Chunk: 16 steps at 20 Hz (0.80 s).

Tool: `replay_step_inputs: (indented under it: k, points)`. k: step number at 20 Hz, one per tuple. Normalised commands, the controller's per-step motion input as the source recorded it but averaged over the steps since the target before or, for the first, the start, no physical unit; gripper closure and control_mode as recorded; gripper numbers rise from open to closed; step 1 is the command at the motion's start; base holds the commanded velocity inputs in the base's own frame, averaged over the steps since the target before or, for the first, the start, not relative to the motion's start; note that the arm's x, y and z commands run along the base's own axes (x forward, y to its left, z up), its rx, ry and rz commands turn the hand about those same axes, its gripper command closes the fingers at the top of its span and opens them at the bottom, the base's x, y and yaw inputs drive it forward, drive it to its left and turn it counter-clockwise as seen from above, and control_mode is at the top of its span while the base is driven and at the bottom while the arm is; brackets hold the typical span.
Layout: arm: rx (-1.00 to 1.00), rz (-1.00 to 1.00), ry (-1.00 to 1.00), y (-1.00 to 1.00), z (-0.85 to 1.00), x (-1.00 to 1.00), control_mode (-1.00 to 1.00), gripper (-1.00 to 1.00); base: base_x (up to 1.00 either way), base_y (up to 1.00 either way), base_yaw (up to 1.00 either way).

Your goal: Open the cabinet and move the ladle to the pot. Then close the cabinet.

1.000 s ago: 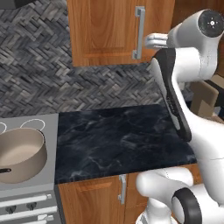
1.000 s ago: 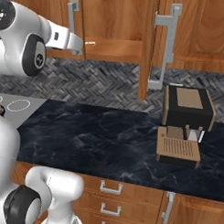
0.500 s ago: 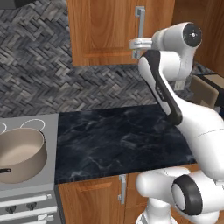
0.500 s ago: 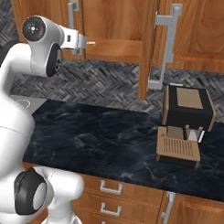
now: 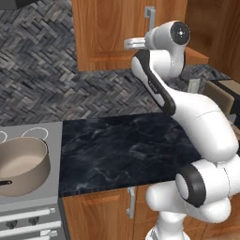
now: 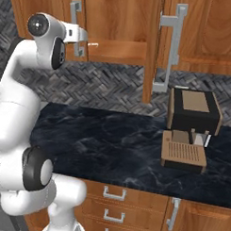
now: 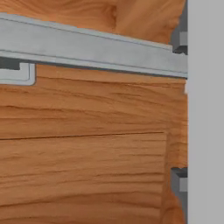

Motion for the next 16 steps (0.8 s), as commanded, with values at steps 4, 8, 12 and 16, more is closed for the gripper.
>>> replay_step_inputs:
  k: [4, 8, 12, 16]
  points:
    - [-0.02, 0.0, 0.0, 0.09, 0.06, 0.53, -1.0, -1.0, 0.0, 0.0, 0.0]
    - [-0.02, -0.03, 0.0, 0.0, 0.09, 0.22, -1.0, -1.0, 0.0, 0.0, 0.0]
    - [-0.02, -0.04, 0.0, 0.01, 0.02, 0.37, -1.0, -1.0, 0.0, 0.0, 0.0]
    - [0.0, 0.0, 0.03, 0.29, 0.0, 0.38, -1.0, 1.0, 0.0, 0.0, 0.0]
